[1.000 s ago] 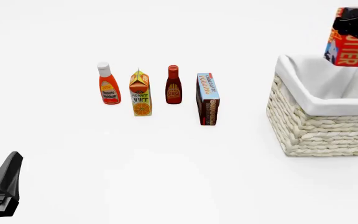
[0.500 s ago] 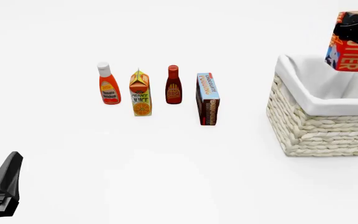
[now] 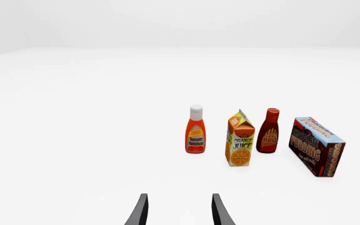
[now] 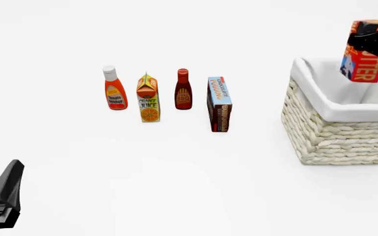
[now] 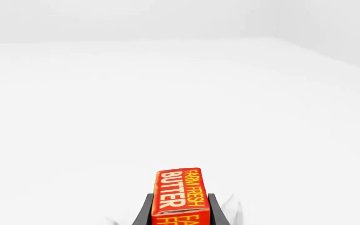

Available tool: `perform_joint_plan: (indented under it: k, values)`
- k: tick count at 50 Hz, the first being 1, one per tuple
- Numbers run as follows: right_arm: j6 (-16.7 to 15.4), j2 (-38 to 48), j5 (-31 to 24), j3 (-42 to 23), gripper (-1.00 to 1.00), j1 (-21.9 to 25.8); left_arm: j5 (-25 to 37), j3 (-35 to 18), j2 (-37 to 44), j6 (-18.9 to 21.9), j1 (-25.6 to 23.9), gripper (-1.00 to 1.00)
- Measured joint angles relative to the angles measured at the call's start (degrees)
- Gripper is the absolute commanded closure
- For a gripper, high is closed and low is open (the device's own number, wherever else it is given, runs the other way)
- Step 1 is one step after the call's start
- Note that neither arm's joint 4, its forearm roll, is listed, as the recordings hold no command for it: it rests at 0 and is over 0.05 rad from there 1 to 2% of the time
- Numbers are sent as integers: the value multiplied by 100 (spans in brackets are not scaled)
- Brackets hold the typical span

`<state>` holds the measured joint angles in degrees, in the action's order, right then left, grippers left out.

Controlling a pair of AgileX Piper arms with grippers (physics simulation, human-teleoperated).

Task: Pick the butter and place it in the basket.

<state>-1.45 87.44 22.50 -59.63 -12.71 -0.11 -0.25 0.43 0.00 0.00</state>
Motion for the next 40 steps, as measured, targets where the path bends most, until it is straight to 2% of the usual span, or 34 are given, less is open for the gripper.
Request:
perform_joint_plan:
  k: [40]
  values:
    - [-52,0,112,194,100,-11,0,0,0,0,0,-100]
